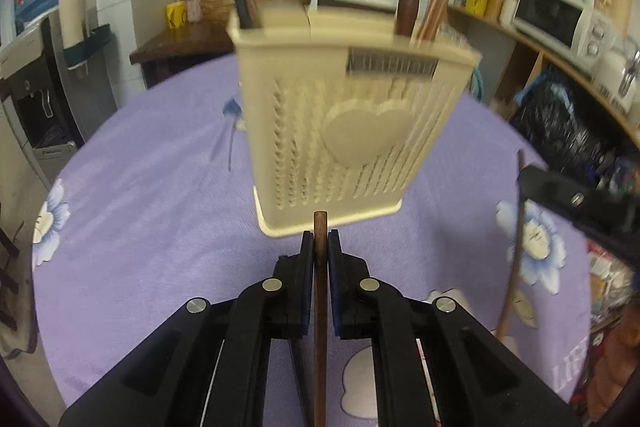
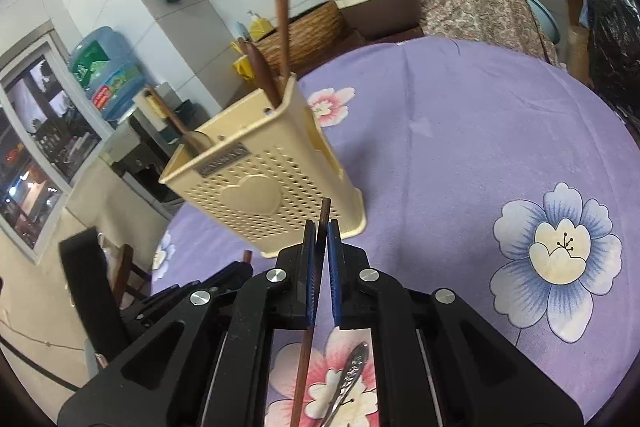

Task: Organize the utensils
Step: 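Carry the chopstick with the left gripper while the right carries its chopstick to the holder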

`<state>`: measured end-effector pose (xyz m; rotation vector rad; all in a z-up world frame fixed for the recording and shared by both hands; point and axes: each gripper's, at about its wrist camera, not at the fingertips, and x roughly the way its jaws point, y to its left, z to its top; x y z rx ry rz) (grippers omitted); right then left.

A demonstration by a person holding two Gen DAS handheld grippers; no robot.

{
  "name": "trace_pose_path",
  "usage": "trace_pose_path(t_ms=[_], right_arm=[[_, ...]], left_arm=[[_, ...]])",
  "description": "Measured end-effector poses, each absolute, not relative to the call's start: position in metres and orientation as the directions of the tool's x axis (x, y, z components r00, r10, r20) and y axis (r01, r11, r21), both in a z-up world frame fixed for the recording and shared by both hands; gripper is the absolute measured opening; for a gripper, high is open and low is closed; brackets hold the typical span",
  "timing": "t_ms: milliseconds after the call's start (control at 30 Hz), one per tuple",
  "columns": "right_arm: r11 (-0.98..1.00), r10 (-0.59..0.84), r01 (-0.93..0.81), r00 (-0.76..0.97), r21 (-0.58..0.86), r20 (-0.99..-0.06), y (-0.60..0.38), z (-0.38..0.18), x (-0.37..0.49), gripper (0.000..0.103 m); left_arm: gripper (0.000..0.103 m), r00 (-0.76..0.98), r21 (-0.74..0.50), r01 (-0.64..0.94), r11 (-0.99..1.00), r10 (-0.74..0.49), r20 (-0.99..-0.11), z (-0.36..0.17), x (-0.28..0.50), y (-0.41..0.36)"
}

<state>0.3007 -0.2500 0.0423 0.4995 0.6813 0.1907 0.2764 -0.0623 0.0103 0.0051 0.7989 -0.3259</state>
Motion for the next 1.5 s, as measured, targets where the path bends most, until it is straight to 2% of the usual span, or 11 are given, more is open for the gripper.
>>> trace_pose_path(t_ms=[233, 400, 867, 1233, 1500], right_arm=[[0.835, 0.436, -0.177, 0.790, 0.521, -0.431, -0.239, 0.092, 0.260, 0.006], [0.849, 0.465, -0.274, 0.794, 0.452, -0.391, -0.223, 0.121, 0.233, 0.006], [0.906, 0.406, -0.298, 0.815, 0.301, -0.413, -0.213, 0.149, 0.221, 0.006], [0.913, 0.402, -0.319, 0.809, 0.254, -0.429, -0.214, 0.160, 0.231, 0.006], [0.910, 0.411, -0.332, 0.809, 0.249, -0.420, -0.220, 0.202, 0.257, 0.006]], left_arm=[[0.008, 0.763, -0.183, 0.301, 0.936, -0.351, -0.543, 0.075, 0.228, -0.029], [0.008, 0.788, -0.188, 0.320, 0.929, -0.371, -0.491, 0.094, 0.209, -0.022], [0.008, 0.807, -0.169, 0.322, 0.932, -0.363, -0.466, 0.106, 0.209, -0.010], [0.008, 0.792, -0.195, 0.351, 0.916, -0.402, -0.459, 0.119, 0.217, -0.004], [0.008, 0.774, -0.239, 0.394, 0.887, -0.461, -0.435, 0.161, 0.238, 0.000]])
